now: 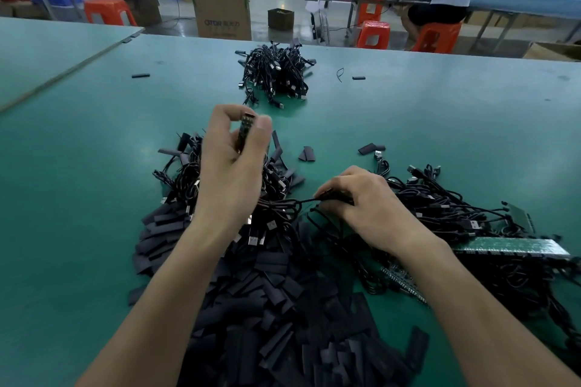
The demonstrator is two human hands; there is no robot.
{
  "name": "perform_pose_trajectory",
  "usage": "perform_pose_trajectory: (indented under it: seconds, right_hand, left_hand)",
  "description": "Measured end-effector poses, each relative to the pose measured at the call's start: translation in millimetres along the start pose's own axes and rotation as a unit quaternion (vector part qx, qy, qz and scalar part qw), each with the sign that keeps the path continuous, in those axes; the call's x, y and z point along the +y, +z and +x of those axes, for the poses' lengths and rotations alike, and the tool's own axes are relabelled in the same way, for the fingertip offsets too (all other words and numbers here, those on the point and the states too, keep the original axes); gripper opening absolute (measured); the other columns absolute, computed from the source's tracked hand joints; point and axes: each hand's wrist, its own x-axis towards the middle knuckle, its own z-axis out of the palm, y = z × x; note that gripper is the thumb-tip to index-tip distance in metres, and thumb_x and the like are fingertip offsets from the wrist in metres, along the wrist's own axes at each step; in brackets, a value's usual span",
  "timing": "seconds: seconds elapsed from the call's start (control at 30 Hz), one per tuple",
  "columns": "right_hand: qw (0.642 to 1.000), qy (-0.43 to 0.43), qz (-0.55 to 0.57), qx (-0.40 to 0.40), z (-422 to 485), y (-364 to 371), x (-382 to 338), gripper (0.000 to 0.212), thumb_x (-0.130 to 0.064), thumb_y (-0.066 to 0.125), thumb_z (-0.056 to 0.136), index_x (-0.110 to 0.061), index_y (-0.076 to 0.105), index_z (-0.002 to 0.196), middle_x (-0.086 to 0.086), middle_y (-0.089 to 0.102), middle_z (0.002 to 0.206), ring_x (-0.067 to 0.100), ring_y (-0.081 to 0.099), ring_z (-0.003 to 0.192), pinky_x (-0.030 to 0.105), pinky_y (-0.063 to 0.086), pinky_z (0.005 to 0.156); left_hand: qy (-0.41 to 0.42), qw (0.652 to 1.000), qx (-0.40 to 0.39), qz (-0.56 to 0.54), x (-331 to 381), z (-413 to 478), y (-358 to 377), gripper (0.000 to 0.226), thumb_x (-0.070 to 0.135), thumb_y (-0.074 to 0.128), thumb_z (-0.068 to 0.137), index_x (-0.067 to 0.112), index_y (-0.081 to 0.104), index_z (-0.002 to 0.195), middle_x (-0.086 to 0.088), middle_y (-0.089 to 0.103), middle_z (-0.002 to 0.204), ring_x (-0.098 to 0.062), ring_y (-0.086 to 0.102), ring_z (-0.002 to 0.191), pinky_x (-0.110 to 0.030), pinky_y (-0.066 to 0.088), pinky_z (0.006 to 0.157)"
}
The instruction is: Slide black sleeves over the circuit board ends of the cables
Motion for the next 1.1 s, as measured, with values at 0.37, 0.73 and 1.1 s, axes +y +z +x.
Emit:
perform_pose_trajectory:
  seconds: [0.37, 0.73, 1.1]
  right_hand:
    - [0.978, -0.045, 0.164, 0.118, 0, -11, -11, 0.015, -0.020, 0.075, 0.088, -0.033, 0.074, 0.094, -0.016, 0.073, 0.092, 0.000, 0.066, 0.085, 0.009, 0.048, 0.075]
    - [0.990, -0.034, 0.132, 0.025, -3, -13, -15, 0.045, -0.057, 0.077, 0.074, -0.043, 0.067, 0.115, -0.022, 0.066, 0.116, -0.006, 0.059, 0.109, 0.023, 0.047, 0.094]
    - [0.980, -0.091, 0.089, -0.155, -10, 2, -58, 0.062, -0.085, 0.058, 0.065, -0.027, 0.073, 0.080, -0.004, 0.071, 0.079, 0.009, 0.065, 0.071, 0.030, 0.052, 0.065]
  left_hand:
    - [0.018, 0.986, -0.006, 0.167, -8, 1, 1, 0.027, 0.035, 0.059, 0.099, 0.027, 0.052, 0.075, 0.017, 0.047, 0.051, -0.005, 0.038, 0.044, -0.014, 0.030, 0.045]
    - [0.047, 0.979, 0.197, 0.014, 6, 9, -9, 0.022, 0.028, 0.049, 0.100, 0.024, 0.047, 0.079, 0.016, 0.041, 0.058, -0.003, 0.032, 0.051, -0.021, 0.031, 0.049]
    - [-0.001, 0.979, 0.198, -0.041, 17, 7, -8, 0.027, 0.053, 0.037, 0.083, 0.029, 0.046, 0.090, 0.006, 0.036, 0.080, -0.010, 0.029, 0.064, -0.029, 0.027, 0.060]
